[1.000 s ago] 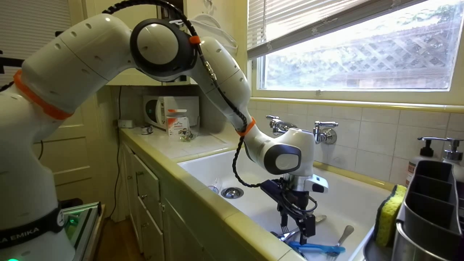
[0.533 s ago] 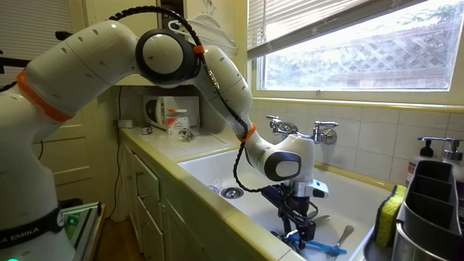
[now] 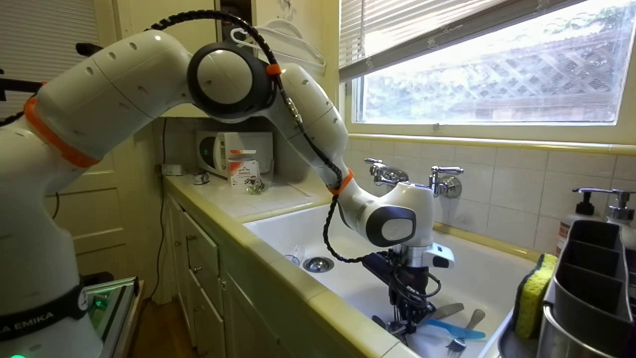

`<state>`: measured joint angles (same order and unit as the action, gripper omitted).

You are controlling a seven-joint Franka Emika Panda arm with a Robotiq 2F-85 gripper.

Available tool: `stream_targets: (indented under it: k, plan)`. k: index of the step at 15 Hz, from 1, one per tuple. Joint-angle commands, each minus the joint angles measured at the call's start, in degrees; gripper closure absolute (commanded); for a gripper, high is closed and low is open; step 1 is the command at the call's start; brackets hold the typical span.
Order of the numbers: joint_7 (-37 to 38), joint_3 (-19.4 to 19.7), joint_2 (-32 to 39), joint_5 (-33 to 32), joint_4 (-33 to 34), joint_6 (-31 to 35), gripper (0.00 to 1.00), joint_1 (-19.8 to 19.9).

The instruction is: Move the butter knife from the sink to the plate rack

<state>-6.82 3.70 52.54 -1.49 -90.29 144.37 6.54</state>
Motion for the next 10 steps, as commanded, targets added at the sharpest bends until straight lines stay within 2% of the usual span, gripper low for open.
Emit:
stream_targets:
  k: [1,5,10]
  plan:
    - [2.24,0.58,0.91,-0.56,1.46,-0.21,1.0,-0.75]
    - [4.56,-0.92,-4.57,2.1,-1.71,-1.35,0.98,0.17]
    - [6.15,-3.84,-13.34,8.47,-7.16,-2.9,0.98,2.26]
